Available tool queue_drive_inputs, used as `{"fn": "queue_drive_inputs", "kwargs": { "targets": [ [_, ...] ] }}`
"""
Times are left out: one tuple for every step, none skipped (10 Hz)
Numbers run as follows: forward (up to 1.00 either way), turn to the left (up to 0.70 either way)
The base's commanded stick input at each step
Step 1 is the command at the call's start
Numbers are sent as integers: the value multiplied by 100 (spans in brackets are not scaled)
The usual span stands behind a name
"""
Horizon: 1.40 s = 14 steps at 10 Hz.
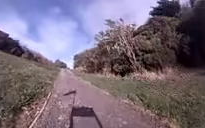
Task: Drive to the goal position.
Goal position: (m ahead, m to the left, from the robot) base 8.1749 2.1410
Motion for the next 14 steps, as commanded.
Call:
{"fn": "queue_drive_inputs", "kwargs": {
  "targets": [
    [70,14],
    [70,14],
    [70,14],
    [70,14],
    [70,14],
    [70,14],
    [70,14],
    [69,14],
    [68,14],
    [43,40],
    [40,65],
    [24,96],
    [23,91],
    [21,86]
  ]
}}
